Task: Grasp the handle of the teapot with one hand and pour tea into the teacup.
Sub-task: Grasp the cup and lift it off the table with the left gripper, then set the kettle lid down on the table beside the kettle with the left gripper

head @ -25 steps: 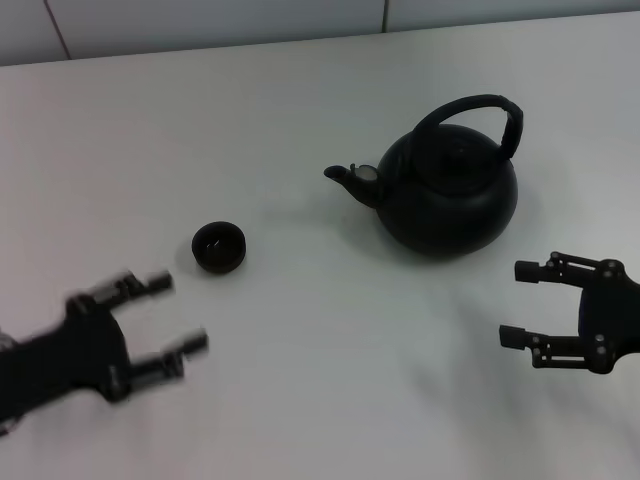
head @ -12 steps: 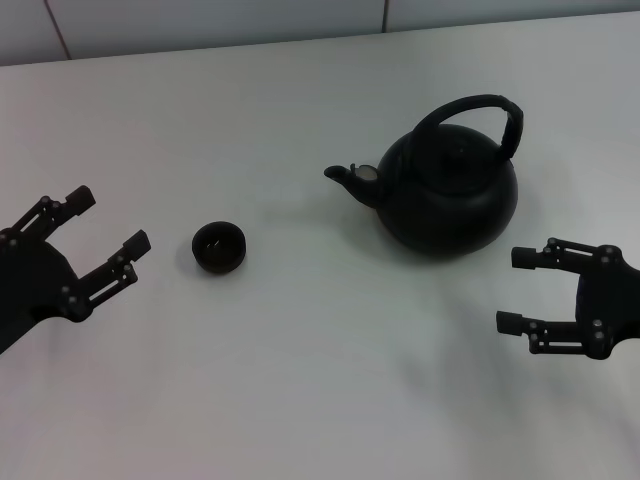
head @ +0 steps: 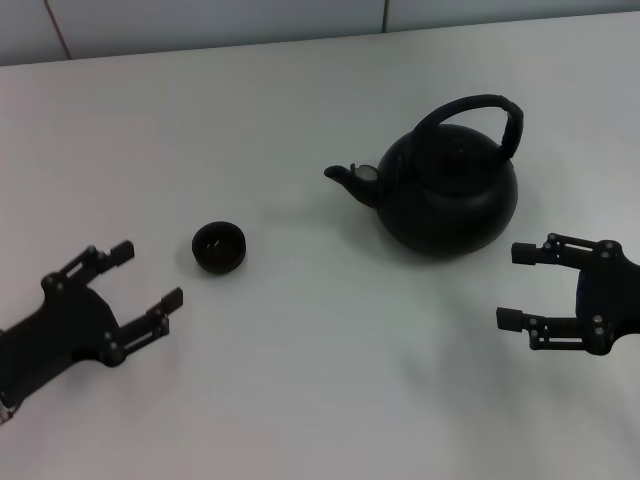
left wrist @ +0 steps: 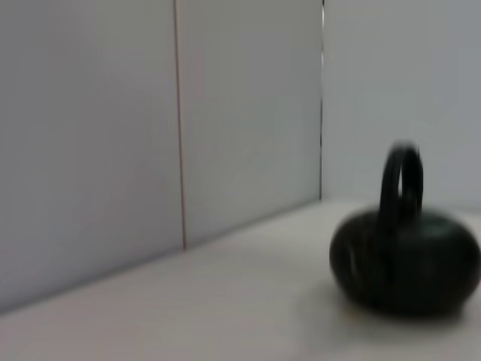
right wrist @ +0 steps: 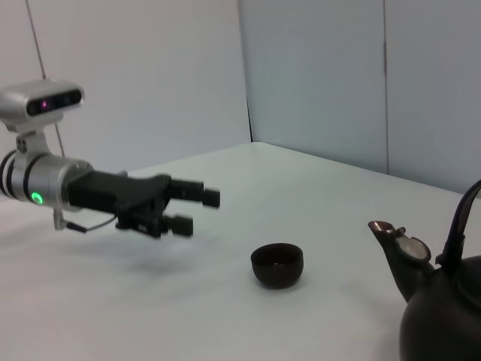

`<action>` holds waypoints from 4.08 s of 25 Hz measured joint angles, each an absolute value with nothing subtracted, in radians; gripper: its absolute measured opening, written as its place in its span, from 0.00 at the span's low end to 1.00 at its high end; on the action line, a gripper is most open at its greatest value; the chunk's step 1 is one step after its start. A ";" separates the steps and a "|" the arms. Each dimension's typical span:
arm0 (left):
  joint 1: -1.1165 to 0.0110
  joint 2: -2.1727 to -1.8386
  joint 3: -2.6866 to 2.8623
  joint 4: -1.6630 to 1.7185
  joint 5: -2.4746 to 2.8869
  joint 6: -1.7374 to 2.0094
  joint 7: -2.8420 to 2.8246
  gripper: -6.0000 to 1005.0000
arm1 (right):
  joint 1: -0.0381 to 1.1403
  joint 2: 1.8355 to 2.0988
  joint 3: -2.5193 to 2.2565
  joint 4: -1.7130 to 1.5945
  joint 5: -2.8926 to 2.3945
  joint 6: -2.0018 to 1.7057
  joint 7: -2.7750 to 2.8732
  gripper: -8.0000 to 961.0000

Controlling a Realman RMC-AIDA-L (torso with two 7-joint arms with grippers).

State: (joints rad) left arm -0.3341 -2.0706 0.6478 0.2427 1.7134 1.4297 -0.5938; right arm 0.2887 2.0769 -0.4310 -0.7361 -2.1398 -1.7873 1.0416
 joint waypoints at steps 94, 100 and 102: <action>-0.753 -2.080 0.528 -0.181 1.713 1.084 -0.403 0.69 | 0.285 2.077 -0.417 -0.764 -2.132 -1.835 1.043 0.85; -0.752 -2.080 0.505 -0.211 1.713 1.013 -0.354 0.69 | 0.286 2.077 -0.417 -0.764 -2.130 -1.840 1.043 0.85; -0.750 -2.080 0.491 -0.220 1.713 0.993 -0.343 0.69 | 0.286 2.077 -0.416 -0.767 -2.129 -1.840 1.043 0.85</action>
State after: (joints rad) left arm -0.7504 -2.0799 0.4909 -0.2195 1.7134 0.9932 -0.3426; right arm 0.2863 2.0770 -0.4159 -0.7674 -2.1294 -1.8400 1.0430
